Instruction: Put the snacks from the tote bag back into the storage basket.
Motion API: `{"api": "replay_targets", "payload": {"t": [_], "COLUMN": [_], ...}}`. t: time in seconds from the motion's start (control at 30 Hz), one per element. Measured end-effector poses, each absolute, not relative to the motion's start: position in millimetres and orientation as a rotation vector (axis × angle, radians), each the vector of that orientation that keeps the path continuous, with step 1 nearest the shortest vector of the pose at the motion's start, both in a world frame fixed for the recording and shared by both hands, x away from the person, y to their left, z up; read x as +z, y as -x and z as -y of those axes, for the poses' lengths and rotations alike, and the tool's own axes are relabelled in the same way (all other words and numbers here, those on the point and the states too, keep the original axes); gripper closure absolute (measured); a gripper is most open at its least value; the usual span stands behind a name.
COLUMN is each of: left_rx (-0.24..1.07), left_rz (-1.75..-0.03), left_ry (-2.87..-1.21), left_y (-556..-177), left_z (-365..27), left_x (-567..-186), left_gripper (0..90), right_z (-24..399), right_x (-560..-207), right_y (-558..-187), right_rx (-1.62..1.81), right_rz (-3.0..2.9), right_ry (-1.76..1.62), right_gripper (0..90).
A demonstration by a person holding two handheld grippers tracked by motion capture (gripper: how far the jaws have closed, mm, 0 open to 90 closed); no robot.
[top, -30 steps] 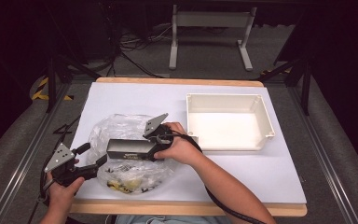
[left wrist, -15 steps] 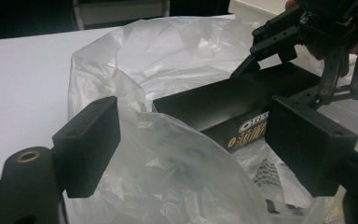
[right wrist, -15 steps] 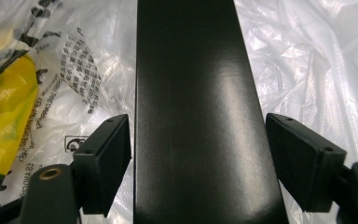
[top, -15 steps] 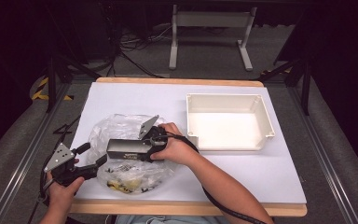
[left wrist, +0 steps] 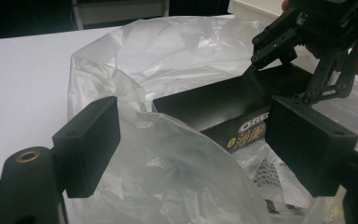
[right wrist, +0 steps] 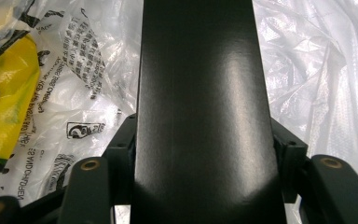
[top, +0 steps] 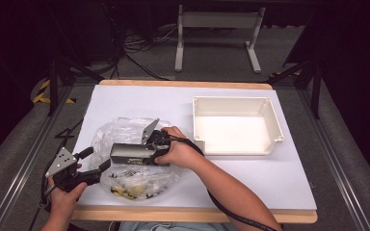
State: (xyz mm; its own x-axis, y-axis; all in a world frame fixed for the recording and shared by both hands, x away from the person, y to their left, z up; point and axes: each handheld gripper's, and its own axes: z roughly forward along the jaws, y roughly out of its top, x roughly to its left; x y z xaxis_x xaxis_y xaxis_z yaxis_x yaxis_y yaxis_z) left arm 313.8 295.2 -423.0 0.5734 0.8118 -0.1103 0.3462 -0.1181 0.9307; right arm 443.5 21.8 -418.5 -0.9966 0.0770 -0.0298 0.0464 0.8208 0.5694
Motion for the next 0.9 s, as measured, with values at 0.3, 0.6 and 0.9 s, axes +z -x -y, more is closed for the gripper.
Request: {"api": "replay_targets", "payload": {"t": [0.3,0.6,0.9], "left_rx": [0.532,0.534,0.535], "left_rz": [-0.971,-0.971,-0.975], "left_ry": [-1.706,-1.701,-1.696], "left_y": [-314,-314,-313], "left_z": [-296,-296,-296], "left_x": [-423,-423,-422], "left_gripper": [19.0,19.0,19.0], "right_z": [-21,-20,-16], "right_x": [-418,-409,-384], "right_y": [-443,-443,-440], "right_rx": [0.928,0.941,1.016], "right_rz": [-2.938,-2.948,-2.926], "right_ry": [-0.072,-0.061,-0.016], "right_gripper": [42.7,42.8,42.7]}}
